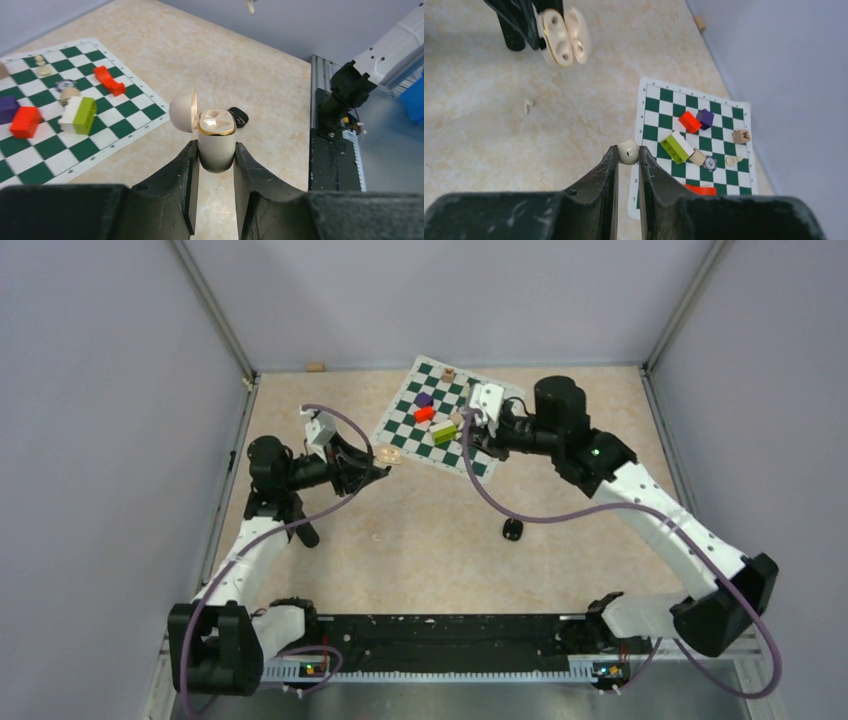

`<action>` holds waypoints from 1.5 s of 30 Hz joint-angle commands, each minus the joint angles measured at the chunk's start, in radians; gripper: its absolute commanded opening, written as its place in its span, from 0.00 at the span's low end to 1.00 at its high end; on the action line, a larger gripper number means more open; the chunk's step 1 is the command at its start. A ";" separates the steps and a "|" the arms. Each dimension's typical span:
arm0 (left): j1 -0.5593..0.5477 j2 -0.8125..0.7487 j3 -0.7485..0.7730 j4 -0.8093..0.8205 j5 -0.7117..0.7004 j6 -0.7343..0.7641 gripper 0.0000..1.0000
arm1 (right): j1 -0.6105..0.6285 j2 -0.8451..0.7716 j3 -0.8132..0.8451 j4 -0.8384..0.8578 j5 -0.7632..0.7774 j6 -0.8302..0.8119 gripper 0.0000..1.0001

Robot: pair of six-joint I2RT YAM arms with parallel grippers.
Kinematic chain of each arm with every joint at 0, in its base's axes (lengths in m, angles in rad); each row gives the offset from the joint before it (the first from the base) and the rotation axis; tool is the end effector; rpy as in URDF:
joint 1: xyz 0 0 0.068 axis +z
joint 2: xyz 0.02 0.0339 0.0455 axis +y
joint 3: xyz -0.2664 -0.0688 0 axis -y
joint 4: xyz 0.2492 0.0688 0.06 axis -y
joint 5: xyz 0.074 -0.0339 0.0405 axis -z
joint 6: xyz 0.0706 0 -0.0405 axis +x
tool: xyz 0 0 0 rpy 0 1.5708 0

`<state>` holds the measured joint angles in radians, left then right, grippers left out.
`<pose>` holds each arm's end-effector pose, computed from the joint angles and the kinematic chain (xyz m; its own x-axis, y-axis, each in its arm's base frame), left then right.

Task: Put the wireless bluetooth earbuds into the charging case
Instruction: Pick up the earbud from the center of the board, then place the earbud in the charging case.

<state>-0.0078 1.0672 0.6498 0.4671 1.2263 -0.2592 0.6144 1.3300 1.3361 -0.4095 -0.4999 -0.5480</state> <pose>0.2408 -0.0683 0.3055 -0.1936 -0.0850 -0.9774 0.9239 0.3192 -0.2108 0.2504 0.2181 0.3804 0.1775 -0.4344 -0.8831 -0.9064 0.2773 -0.3186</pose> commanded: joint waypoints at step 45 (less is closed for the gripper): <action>-0.396 0.238 0.096 0.467 -0.060 -0.373 0.00 | 0.040 -0.300 -0.417 0.520 -0.120 0.076 0.04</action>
<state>-0.4011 1.3499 0.7479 0.8753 1.1660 -0.6441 0.6441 1.0153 0.9356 0.0566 -0.6041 -0.4801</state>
